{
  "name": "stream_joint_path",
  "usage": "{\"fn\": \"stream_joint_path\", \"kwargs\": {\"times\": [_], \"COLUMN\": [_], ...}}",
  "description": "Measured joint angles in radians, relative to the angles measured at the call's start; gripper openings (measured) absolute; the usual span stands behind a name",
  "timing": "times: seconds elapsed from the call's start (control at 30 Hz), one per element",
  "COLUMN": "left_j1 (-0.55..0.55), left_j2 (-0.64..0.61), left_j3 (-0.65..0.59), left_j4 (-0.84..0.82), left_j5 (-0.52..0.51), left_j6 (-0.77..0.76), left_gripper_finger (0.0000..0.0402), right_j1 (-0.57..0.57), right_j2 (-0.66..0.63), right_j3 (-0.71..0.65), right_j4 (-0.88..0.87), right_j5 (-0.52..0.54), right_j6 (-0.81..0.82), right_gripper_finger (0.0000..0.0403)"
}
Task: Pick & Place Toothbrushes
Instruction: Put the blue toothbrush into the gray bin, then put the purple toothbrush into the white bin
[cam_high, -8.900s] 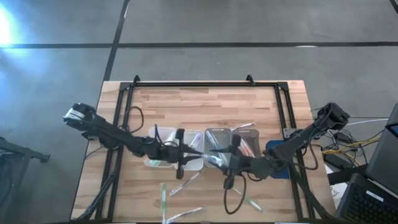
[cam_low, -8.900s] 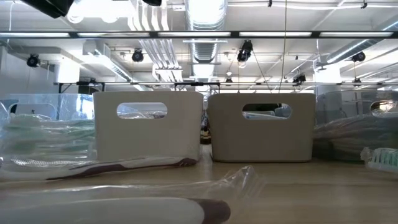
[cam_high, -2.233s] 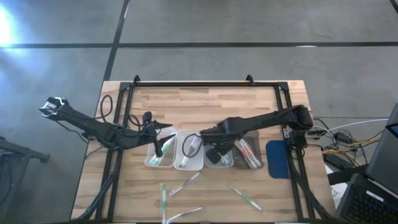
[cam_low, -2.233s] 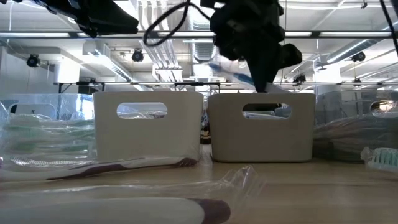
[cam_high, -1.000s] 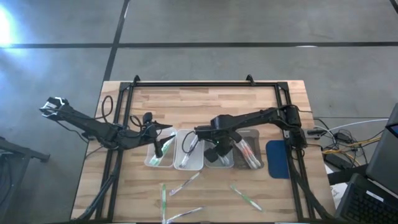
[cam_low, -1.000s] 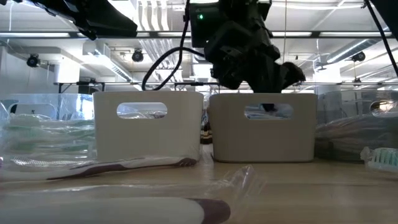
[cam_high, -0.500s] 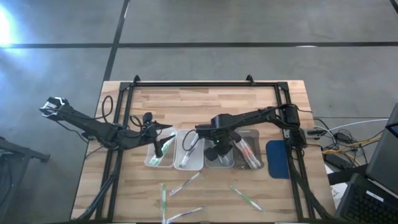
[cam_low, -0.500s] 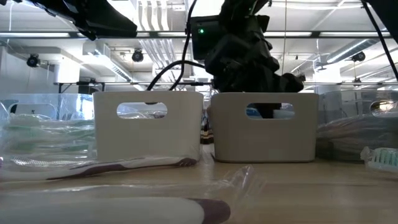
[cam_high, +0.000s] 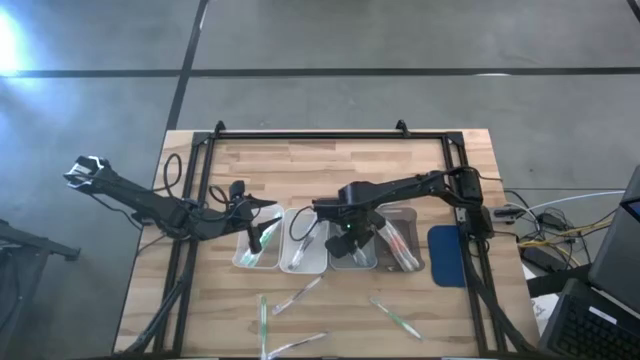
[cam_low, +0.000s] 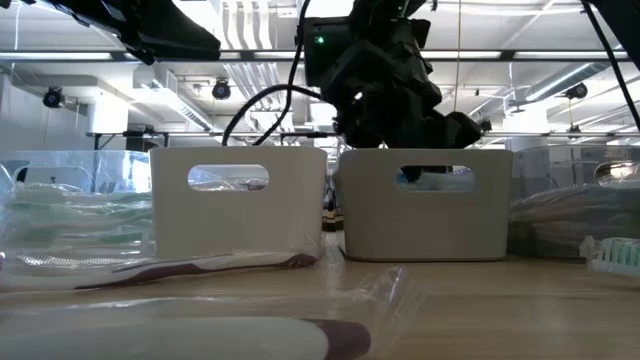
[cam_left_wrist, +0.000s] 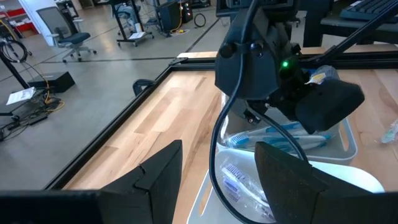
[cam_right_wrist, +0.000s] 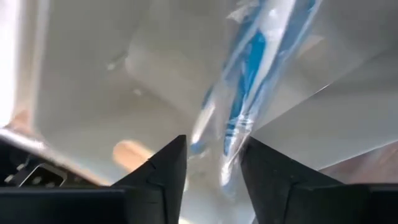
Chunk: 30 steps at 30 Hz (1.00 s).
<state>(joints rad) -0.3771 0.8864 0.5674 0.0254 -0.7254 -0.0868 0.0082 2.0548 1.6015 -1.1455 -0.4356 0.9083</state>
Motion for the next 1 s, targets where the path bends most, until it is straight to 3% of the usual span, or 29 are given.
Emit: {"fn": "stream_joint_path", "kwargs": {"times": [0.17,0.53,0.73,1.0], "left_j1": [0.0,0.0,0.0,0.0], "left_j2": [0.0,0.0,0.0,0.0], "left_j3": [0.0,0.0,0.0,0.0], "left_j4": [0.0,-0.004,-0.004,-0.006], "left_j5": [0.0,0.0,0.002,0.008], "left_j6": [0.0,0.0,0.0,0.0], "left_gripper_finger": [0.0207,0.0207,0.0207,0.0207], "right_j1": [0.0,0.0,0.0,0.001], "right_j2": [-0.014,-0.025,-0.032,-0.045], "right_j3": [0.04,0.184,0.317,0.593], "right_j4": [-0.021,-0.185,-0.299,-0.424], "right_j5": [-0.042,-0.015,0.03,0.149], "right_j6": [-0.003,-0.035,-0.067,-0.065], "right_gripper_finger": [0.0166,0.0184,0.0167,0.0134]}}
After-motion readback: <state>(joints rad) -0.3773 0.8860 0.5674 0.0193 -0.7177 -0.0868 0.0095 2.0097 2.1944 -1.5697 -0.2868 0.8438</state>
